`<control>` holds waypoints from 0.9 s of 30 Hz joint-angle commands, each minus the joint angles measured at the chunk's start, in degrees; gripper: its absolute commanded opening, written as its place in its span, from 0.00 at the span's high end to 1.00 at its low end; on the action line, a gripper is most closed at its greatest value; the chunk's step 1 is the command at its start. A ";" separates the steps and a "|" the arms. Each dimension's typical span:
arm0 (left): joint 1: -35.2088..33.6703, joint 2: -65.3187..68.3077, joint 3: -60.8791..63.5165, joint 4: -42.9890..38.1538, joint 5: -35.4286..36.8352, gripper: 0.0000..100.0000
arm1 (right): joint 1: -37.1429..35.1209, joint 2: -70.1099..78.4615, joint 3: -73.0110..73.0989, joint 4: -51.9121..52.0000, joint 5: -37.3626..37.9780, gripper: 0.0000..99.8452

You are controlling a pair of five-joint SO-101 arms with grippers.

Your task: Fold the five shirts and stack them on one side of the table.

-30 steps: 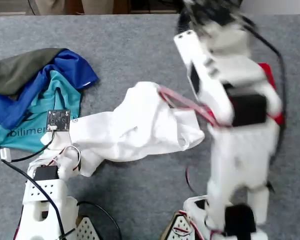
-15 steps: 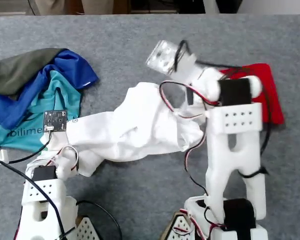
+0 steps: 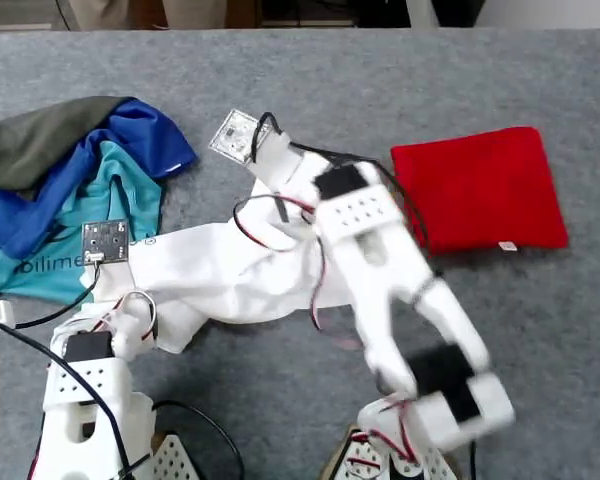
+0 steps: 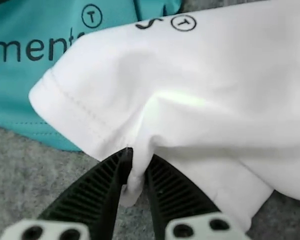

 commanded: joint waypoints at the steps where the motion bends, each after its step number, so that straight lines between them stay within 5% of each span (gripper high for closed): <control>1: -0.79 -0.66 -0.62 -1.49 0.35 0.98 | 3.82 12.09 -11.65 -1.14 -3.87 0.78; 6: -0.79 -0.66 -0.62 -1.49 0.35 0.98 | 5.93 23.60 -32.57 15.30 -6.33 1.00; 16: -0.79 -0.66 -0.70 -1.49 0.35 0.98 | 6.37 20.79 -60.88 48.26 -0.09 1.00; 27: -2.55 -0.66 -0.79 -1.49 0.35 0.98 | 9.10 -17.54 -14.81 41.05 12.57 1.00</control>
